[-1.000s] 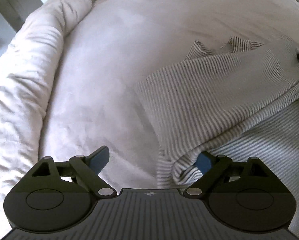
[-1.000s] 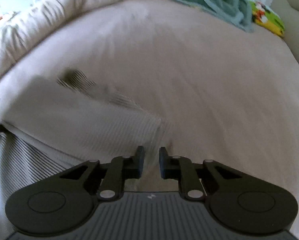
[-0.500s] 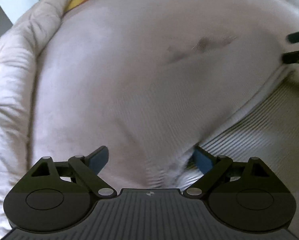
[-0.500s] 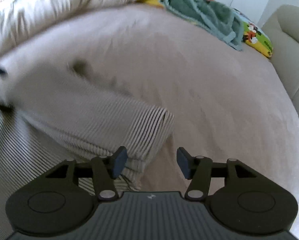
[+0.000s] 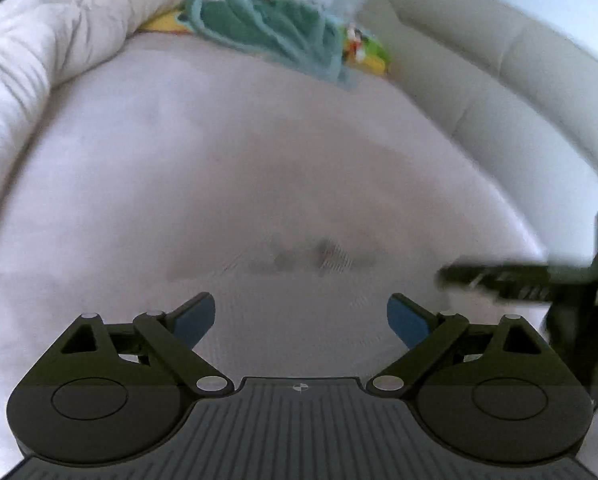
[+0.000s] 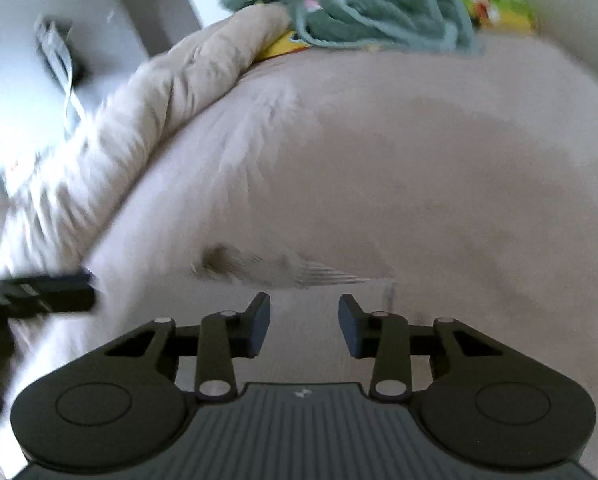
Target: Fold clothes
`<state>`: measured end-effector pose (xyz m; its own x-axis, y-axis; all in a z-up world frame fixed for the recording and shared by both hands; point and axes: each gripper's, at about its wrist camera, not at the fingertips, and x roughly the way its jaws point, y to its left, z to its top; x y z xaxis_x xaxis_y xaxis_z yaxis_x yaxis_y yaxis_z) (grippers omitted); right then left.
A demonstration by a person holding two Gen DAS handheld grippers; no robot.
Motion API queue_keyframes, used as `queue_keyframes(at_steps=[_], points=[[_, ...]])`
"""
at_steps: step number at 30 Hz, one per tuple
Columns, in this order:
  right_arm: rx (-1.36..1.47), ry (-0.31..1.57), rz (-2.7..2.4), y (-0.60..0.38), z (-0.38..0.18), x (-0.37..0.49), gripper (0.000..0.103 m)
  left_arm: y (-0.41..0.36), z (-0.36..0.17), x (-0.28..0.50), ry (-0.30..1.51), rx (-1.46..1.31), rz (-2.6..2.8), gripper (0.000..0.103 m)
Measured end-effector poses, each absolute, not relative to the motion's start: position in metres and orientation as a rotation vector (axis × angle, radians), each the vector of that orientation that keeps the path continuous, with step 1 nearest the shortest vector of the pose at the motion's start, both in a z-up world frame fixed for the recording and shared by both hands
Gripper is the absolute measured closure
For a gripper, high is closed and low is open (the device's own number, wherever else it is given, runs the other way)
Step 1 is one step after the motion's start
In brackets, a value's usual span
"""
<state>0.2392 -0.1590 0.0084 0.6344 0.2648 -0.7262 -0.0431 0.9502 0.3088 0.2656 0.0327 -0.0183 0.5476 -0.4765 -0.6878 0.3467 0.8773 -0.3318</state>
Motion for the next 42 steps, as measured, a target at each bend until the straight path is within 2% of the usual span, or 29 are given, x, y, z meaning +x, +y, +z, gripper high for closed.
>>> queue_keyframes(at_steps=[1, 3, 5, 6, 8, 10, 15, 20, 22, 24, 25, 26, 28, 31, 34, 37, 40, 42], points=[[0.296, 0.878, 0.179, -0.158, 0.0, 0.248, 0.066, 0.027, -0.029, 0.273, 0.885, -0.157, -0.461, 0.039], [0.283, 0.91, 0.172, -0.155, -0.02, 0.262, 0.066, 0.024, -0.057, 0.285, 0.958, -0.146, -0.386, 0.051], [0.203, 0.956, 0.157, -0.151, -0.044, 0.27, 0.074, 0.027, -0.081, 0.293, 1.022, -0.134, -0.315, 0.074], [0.186, 0.948, 0.163, -0.149, -0.041, 0.27, 0.074, 0.034, -0.087, 0.296, 1.025, -0.135, -0.301, 0.087], [0.154, 0.928, 0.177, -0.146, -0.034, 0.268, 0.074, 0.043, -0.081, 0.296, 1.025, -0.192, -0.309, 0.087], [0.123, 0.907, 0.191, -0.142, -0.026, 0.266, 0.074, 0.046, -0.068, 0.294, 1.005, -0.218, -0.333, 0.065], [0.003, 0.874, 0.216, -0.126, -0.014, 0.283, 0.074, 0.018, -0.051, 0.31, 0.935, 0.038, -0.323, 0.063], [-0.094, 0.951, 0.244, -0.105, -0.03, 0.319, 0.073, -0.009, -0.078, 0.342, 1.034, 0.137, -0.352, 0.061], [-0.114, 0.979, 0.237, -0.102, -0.039, 0.327, 0.073, -0.011, -0.087, 0.352, 1.048, 0.157, -0.333, 0.055], [-0.123, 0.981, 0.21, -0.104, -0.046, 0.33, 0.069, -0.009, -0.091, 0.361, 1.057, 0.159, -0.31, 0.045], [-0.106, 0.982, 0.2, -0.107, -0.048, 0.331, 0.063, -0.008, -0.092, 0.363, 1.059, 0.16, -0.305, 0.042], [-0.093, 0.984, 0.191, -0.111, -0.05, 0.332, 0.06, -0.007, -0.093, 0.365, 1.063, 0.16, -0.306, 0.041], [-0.057, 0.982, 0.185, -0.115, -0.05, 0.333, 0.06, -0.01, -0.094, 0.369, 1.068, 0.168, -0.314, 0.039], [-0.018, 0.927, 0.204, -0.111, -0.037, 0.329, 0.074, -0.01, -0.094, 0.376, 1.075, 0.174, -0.324, 0.037], [0.041, 0.933, 0.252, -0.106, -0.036, 0.337, 0.074, -0.01, -0.096, 0.38, 1.081, 0.169, -0.322, 0.035], [-0.012, 0.983, 0.203, -0.1, -0.059, 0.352, 0.074, -0.011, -0.099, 0.382, 1.082, 0.153, -0.317, 0.033], [0.077, 0.989, 0.183, -0.111, -0.06, 0.356, 0.073, -0.001, -0.093, 0.377, 1.081, 0.097, -0.308, 0.033], [0.122, 0.913, 0.162, -0.121, -0.039, 0.343, 0.073, 0.018, -0.078, 0.37, 1.064, 0.005, -0.283, 0.036]])
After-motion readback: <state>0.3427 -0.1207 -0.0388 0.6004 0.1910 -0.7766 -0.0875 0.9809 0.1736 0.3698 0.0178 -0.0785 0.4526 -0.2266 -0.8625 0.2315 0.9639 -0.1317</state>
